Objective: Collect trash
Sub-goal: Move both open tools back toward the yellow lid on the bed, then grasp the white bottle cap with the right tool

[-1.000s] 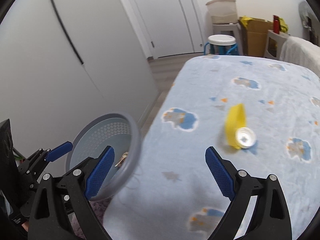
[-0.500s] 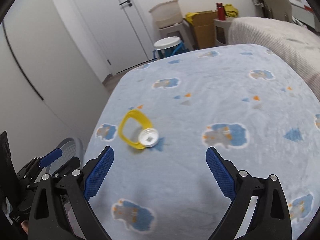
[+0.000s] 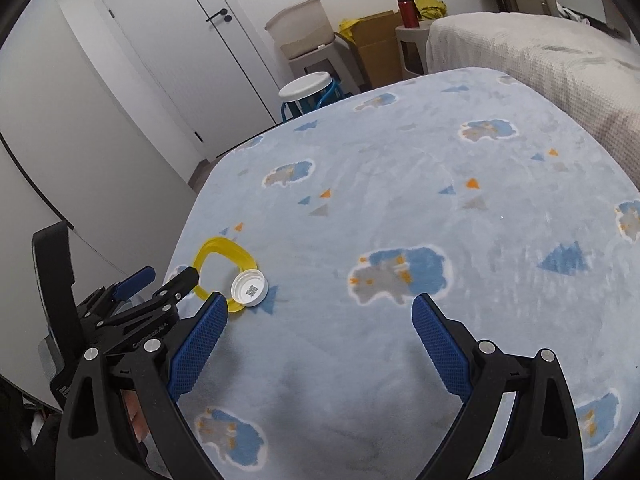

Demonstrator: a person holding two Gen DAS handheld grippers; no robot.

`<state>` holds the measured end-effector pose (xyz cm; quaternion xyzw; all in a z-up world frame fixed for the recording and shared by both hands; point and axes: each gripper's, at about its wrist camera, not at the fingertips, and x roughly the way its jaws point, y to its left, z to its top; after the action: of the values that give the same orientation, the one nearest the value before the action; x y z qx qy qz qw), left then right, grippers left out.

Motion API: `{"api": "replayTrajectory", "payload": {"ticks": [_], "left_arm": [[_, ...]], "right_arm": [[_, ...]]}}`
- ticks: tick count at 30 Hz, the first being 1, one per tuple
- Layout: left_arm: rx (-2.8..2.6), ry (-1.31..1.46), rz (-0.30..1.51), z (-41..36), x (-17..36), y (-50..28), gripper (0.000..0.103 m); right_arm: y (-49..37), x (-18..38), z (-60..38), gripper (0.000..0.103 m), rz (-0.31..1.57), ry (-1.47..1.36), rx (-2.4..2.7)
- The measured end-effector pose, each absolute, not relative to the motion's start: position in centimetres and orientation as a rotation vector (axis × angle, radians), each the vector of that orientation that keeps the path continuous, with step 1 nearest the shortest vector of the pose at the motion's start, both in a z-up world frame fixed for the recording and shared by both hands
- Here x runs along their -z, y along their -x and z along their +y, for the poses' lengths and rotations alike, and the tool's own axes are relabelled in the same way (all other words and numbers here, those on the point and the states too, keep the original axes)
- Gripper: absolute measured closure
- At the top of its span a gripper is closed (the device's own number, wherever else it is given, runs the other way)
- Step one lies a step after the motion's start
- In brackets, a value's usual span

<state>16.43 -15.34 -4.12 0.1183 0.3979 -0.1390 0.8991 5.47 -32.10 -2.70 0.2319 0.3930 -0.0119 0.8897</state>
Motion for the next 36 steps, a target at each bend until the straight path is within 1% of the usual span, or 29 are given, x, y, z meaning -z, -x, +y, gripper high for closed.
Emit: {"api": "replayTrajectory", "payload": {"ticks": [5, 14, 31, 34, 36], "left_arm": [[0.256, -0.243, 0.843, -14.9, 5.3, -17.8, 0.029], [0.19, -0.186, 0.885, -11.6, 6.9, -19.0, 0.029], [0.206, -0.151, 0.859, -7.7, 5.7, -16.8, 0.029], [0.209, -0.15, 0.858, -7.4, 5.7, -16.6, 0.029], [0.208, -0.151, 0.858, -7.3, 5.7, -16.5, 0.029]], "right_arm": [[-6.5, 3.6, -31.0, 0.011, 0.839, -0.449, -0.002], [-8.5, 4.9, -28.3, 0.011, 0.875, -0.366, -0.036], [-12.3, 7.6, -23.9, 0.012, 0.942, -0.207, -0.027], [-13.1, 8.1, -23.3, 0.017, 0.965, -0.176, -0.013], [-13.6, 8.5, -23.0, 0.023, 0.983, -0.158, -0.003]]}}
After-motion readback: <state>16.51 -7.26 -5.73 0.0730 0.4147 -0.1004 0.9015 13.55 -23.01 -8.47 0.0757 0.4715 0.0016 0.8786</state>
